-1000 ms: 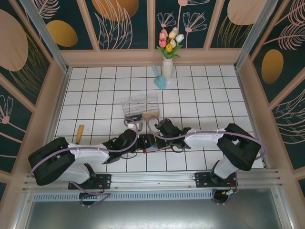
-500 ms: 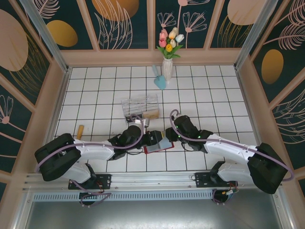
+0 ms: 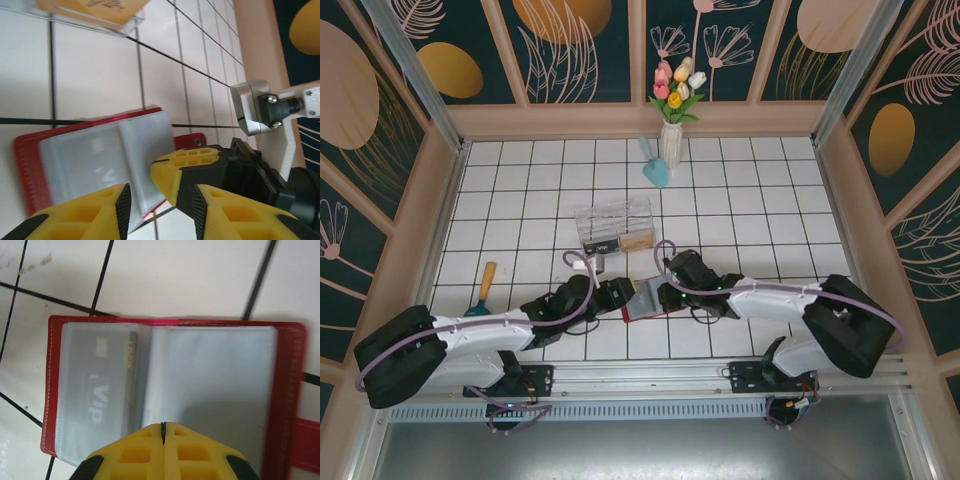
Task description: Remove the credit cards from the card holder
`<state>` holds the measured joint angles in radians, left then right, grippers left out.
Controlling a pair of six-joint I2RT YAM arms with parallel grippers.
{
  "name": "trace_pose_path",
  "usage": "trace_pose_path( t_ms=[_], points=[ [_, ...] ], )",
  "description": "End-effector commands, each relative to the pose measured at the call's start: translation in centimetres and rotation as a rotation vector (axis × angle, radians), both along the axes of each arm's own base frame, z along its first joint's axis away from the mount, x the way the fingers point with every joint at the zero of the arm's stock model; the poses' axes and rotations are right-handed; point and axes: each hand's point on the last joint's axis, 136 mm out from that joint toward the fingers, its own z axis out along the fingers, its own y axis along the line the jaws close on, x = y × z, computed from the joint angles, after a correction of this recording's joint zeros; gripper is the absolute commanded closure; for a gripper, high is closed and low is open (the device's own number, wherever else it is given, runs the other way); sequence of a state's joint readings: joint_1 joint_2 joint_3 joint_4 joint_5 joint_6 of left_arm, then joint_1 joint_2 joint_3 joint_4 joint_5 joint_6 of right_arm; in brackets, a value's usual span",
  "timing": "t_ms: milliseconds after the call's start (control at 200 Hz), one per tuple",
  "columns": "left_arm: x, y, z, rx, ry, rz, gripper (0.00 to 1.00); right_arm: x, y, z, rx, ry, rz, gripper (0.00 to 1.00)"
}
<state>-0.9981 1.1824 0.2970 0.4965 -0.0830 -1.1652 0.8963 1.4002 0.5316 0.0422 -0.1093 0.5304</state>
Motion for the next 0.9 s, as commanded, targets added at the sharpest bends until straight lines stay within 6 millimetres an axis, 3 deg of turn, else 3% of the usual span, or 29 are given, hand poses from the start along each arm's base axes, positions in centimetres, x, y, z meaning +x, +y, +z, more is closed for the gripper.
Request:
trace_pose_path(
  t_ms=[0,190,551,896],
  points=[
    [0.2,1.0,-1.0,0.012,0.026,0.046,0.61,0.7,2.8,1.6,0.068,-0.027,0.042,1.00],
    [0.1,0.2,-1.6,-0.001,0.044,0.019,0.62,0.9,3.5,1.9,0.067,-0.033,0.056,1.00],
    [-0.2,-1.3,-2.1,-0.031,0.069,-0.037,0.61,0.3,2.0,-1.9,-0.032,0.026,0.035,1.00],
    [-0.2,-0.7,-3.7,0.027,0.115,-0.006,0.62,0.2,1.8,-1.9,-0.037,0.025,0.030,1.00]
  ],
)
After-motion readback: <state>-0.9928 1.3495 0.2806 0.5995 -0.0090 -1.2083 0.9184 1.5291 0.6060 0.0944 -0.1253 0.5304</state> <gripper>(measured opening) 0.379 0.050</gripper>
